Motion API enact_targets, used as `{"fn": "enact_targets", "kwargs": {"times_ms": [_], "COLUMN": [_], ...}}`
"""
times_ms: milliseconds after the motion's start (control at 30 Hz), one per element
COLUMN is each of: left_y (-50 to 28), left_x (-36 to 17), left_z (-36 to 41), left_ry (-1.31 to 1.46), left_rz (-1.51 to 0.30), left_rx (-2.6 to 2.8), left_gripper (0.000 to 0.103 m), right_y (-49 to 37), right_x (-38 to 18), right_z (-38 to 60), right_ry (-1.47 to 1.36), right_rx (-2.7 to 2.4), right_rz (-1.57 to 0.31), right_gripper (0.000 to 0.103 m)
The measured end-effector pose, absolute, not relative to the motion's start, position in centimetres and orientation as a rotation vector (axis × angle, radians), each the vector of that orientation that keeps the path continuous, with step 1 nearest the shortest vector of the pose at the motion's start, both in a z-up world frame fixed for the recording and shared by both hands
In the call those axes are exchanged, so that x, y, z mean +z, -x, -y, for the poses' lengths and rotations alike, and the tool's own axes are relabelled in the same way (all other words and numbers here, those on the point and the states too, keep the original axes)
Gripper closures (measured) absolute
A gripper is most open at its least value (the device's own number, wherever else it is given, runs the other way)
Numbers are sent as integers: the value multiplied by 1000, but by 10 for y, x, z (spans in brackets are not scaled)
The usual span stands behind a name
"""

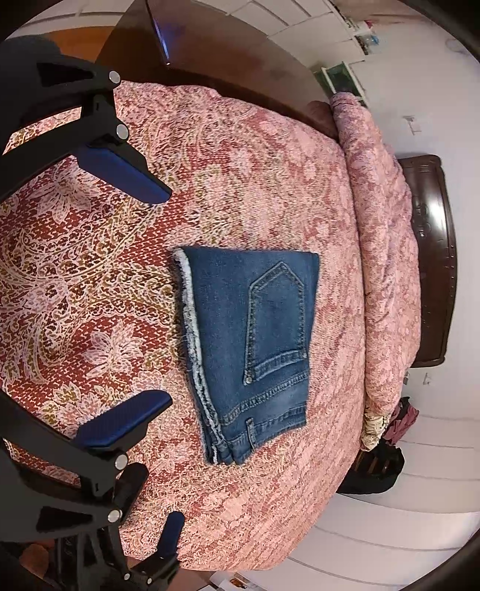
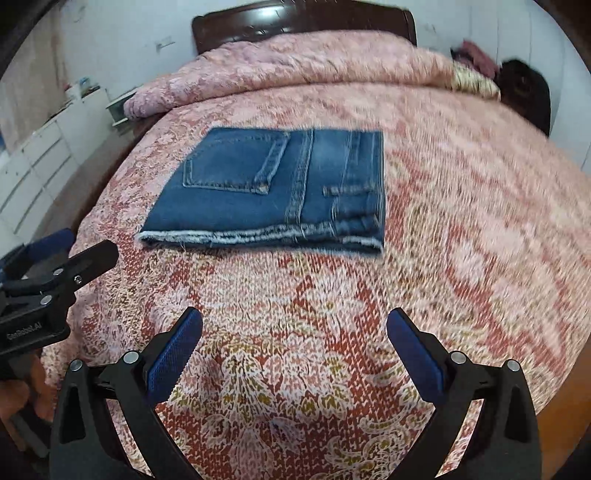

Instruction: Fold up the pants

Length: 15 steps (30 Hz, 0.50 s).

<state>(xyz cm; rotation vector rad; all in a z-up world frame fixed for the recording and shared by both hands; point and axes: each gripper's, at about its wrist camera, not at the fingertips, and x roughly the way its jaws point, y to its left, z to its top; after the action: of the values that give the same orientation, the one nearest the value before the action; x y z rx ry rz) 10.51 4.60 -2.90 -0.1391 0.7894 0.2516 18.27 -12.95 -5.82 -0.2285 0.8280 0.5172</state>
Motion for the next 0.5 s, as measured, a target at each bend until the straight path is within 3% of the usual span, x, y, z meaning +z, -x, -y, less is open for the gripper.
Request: {"fn": "enact_targets", "kwargs": {"times_ms": [500], "left_y": [-78], "left_x": [6], "left_z": [-24], "left_ry": [-4], "left_rz": [-500], "left_rx": [218], "left_gripper": [2], "right_y": [-180], "right_x": [-28], "right_z": [144], "right_ry": [143], "right_rx": [467], "right_rz": [-678], "right_gripper": [4]}}
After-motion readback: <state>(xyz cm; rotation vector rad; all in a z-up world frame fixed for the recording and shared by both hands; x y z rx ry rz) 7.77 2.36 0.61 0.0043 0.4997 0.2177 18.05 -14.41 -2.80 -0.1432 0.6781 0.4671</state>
